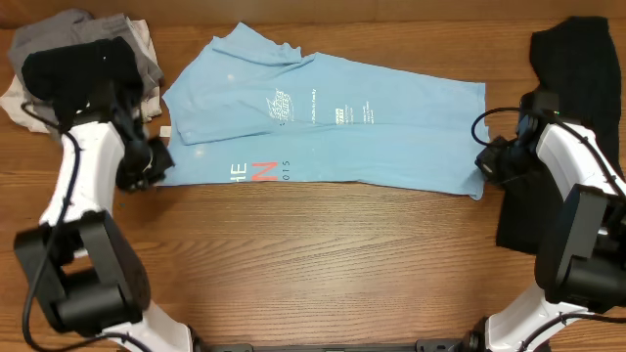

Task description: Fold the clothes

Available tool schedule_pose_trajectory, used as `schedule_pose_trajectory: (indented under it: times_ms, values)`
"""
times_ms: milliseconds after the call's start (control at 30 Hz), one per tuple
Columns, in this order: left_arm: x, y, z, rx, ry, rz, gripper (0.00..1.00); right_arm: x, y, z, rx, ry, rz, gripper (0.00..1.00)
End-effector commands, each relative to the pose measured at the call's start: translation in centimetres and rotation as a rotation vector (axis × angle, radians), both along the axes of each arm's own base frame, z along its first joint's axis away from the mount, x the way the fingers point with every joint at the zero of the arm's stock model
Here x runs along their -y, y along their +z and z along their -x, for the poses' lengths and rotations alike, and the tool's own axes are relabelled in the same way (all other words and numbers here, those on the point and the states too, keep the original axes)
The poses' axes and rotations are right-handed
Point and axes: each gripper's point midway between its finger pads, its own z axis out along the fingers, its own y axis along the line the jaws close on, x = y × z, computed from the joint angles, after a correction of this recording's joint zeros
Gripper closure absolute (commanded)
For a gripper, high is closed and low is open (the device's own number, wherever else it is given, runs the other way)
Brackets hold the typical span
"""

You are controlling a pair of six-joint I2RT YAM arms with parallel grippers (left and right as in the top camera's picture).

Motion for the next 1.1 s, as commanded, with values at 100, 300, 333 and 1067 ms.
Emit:
schedule_pose_trajectory:
  times_ms: [100,300,333,1067]
  values:
    - [3.4,0.2,-3.4,0.094,-0.141,-0.002,0.96,-3.2,2.0,-1.9,0.115,0.132,-0.117,0.96]
    - [3.5,-4.3,-3.4,-0.001,-0.141,0.007,0.96,-4.8,1.3,-1.6,0.102,0.174,-0.115,0.96]
    - [3.4,-4.9,-3.3,-0.016,-0.141,0.003,0.96,-5.1,1.2,-1.5,0.099,0.181,-0.116,0.96]
    - [2.9,-10.0,-1.3,-0.174,-0.139,-0.006,0.96,-3.4,-1.9,-0.5,0.068,0.096,0.003,0.96]
